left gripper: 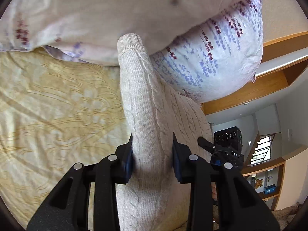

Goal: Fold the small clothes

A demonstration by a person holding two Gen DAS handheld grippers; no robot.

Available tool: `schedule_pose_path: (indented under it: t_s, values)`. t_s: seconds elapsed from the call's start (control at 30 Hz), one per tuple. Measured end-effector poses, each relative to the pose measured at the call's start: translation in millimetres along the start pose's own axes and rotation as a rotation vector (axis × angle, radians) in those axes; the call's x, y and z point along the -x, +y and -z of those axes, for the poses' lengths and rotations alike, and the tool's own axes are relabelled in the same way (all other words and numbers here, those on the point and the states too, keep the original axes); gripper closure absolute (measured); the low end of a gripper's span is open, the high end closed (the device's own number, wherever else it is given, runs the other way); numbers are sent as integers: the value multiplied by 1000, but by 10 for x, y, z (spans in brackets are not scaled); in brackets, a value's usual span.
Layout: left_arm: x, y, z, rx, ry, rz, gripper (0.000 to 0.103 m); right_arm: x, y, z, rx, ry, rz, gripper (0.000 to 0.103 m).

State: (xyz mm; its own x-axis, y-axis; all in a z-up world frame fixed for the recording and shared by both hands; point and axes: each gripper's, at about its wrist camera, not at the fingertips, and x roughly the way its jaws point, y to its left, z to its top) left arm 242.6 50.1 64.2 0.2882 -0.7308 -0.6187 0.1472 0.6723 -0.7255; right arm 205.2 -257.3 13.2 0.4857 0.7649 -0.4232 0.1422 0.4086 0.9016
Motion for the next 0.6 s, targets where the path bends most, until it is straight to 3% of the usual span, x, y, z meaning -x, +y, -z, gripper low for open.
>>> schedule_pose_path:
  t_s: [0.1,0.17,0.27,0.4,0.47,0.57,0.6]
  values:
    - [180,268,47,23,-1,-107,69,-400,31,86,54,69,87,73]
    - [146,513,82,56,6,-183,66,-534,-2,104,85,64,173,73]
    - [73,682,144,79,-22,-211,57,-554,-41,82,57,62,190,68]
    - [18,391,146,-7,-89,-334,51,-333,64,56,84,17,249,48]
    - [91,193,165,-83,-150,-412,46,-184,97,31,74,-59,231,48]
    - [172,-92,251,-196,-213,-424,38,-149,127,-4,95,-79,257,49]
    - [143,-179,267,-232,-207,-411,38,-193,140,-2,113,-71,288,60]
